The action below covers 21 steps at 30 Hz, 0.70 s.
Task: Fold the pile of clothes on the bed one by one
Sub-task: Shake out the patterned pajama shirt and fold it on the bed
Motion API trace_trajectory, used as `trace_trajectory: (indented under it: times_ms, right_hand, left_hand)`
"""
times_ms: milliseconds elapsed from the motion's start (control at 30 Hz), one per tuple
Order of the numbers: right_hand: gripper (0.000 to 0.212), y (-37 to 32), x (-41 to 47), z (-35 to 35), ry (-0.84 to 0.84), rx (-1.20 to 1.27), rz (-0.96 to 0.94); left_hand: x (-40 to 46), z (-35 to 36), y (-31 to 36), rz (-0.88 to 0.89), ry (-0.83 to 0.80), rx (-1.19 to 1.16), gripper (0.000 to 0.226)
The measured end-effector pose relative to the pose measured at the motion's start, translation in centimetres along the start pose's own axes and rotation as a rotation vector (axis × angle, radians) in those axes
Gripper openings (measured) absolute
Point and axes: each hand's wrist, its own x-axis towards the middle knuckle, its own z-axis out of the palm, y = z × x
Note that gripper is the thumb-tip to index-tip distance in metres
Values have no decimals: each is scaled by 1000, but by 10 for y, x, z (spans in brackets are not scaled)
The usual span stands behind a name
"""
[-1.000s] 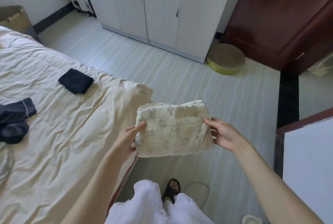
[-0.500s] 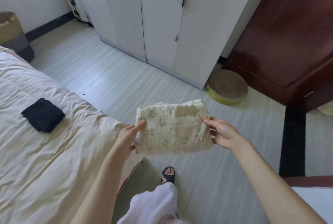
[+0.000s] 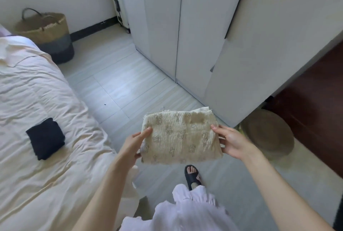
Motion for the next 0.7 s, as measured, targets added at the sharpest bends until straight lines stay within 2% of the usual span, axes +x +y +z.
trace_trajectory:
  times_ms: [300,500,700]
  right_hand:
    - [11,-150,133,53,-282,-261,8]
    - [12,-207,203,140,-420,-406,35]
    - [15,-238,278,248,-492,-513,61]
  left_hand:
    - [62,0,77,25,226,-216,36]
    - [95,-38,118,28,412,-362,28]
    - [147,-110,156,20,492,-492,22]
